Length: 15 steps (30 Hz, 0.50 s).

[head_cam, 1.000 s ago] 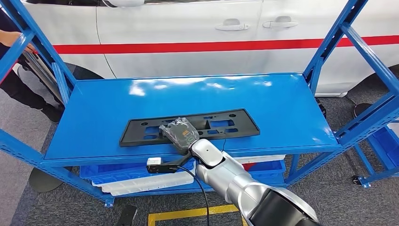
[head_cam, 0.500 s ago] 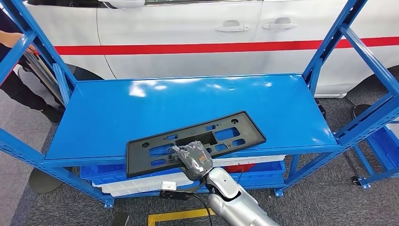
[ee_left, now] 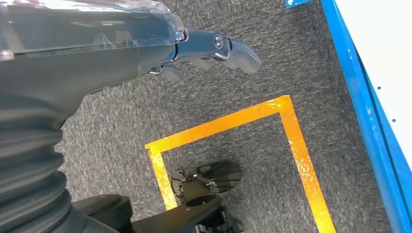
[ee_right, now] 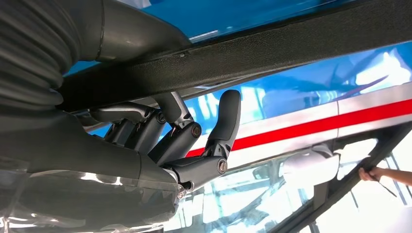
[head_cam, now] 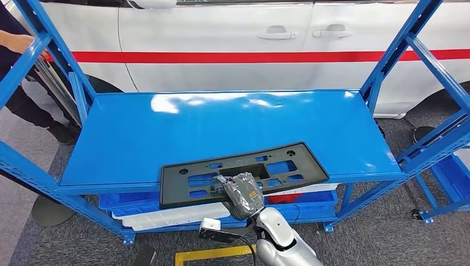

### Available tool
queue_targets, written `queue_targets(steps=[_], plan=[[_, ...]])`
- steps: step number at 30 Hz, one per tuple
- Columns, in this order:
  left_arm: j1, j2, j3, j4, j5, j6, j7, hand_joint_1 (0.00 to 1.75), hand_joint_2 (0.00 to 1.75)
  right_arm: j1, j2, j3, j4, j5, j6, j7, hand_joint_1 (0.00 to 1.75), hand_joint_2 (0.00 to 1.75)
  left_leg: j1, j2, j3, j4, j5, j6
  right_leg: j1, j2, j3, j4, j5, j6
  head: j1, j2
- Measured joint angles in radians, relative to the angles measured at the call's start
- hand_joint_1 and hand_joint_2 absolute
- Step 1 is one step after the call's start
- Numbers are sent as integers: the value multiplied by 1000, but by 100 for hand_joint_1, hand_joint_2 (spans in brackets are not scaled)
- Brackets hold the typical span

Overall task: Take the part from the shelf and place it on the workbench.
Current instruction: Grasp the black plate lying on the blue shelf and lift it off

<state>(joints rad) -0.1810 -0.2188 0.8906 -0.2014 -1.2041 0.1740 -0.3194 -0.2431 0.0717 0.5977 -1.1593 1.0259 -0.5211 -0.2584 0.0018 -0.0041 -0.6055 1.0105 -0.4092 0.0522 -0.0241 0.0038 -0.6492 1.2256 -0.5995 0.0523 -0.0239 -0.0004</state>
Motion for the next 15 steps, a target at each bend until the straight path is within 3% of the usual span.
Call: queue_targets(steps=[1, 2, 3, 6, 7, 9, 11, 13, 15], plan=[[1, 0, -2, 0, -1, 0, -2, 0, 175, 5, -3, -2, -3, 0, -1, -1, 175, 175, -3, 0, -3, 0, 1, 2, 2, 0, -20, 52, -18, -3, 0, 0], [1, 0, -3, 0, -1, -1, -3, 0, 175, 9, -5, -4, -6, 0, -1, -1, 175, 175, -7, 0, -5, 1, 3, 3, 5, 0, -22, 69, -15, -7, 0, 0], [2, 0, -4, 0, -2, -2, -5, 0, 175, 11, -6, -6, -9, 1, -1, -2, 175, 175, -11, -1, -6, 2, 4, 4, 10, 0, -3, 41, 6, -15, 0, 0], [1, -6, -12, 0, -4, -4, -8, 0, 175, 11, -8, -10, -22, 2, -1, -3, 175, 175, -18, -3, -8, 2, 12, 1, 30, -2, 115, -166, 85, -57, -1, 0], [0, -10, -15, 0, -4, -5, -9, 0, 175, 11, -9, -11, -26, 2, 0, -3, 175, 175, -17, -3, -8, 1, 15, -3, 36, -4, 137, -208, 98, -67, -2, 0], [-2, -14, -17, 0, -5, -6, -9, 0, 175, 12, -9, -13, -31, 3, 0, -3, 175, 175, -13, -3, -8, -3, 24, -15, 44, -6, 143, -230, 112, -75, -3, 0], [-2, -16, -18, 0, -5, -6, -9, 0, 175, 14, -9, -14, -35, 3, 0, -3, 175, 175, -13, -2, -14, 0, 21, -26, 36, -6, 142, -254, 130, -79, -3, 0], [-1, -16, -19, 0, -6, -7, -8, 0, 175, 18, -9, -14, -37, 5, 1, -2, 175, 175, -12, -2, -35, 54, -35, -38, 23, -8, 132, -273, 156, -80, -3, 0], [-2, -16, -21, 0, -8, -11, -6, 0, 175, 23, -9, -15, -39, 11, 2, 2, 175, 175, -2, -2, -71, 177, -126, -54, 20, -9, 112, -274, 174, -76, -4, 0]])
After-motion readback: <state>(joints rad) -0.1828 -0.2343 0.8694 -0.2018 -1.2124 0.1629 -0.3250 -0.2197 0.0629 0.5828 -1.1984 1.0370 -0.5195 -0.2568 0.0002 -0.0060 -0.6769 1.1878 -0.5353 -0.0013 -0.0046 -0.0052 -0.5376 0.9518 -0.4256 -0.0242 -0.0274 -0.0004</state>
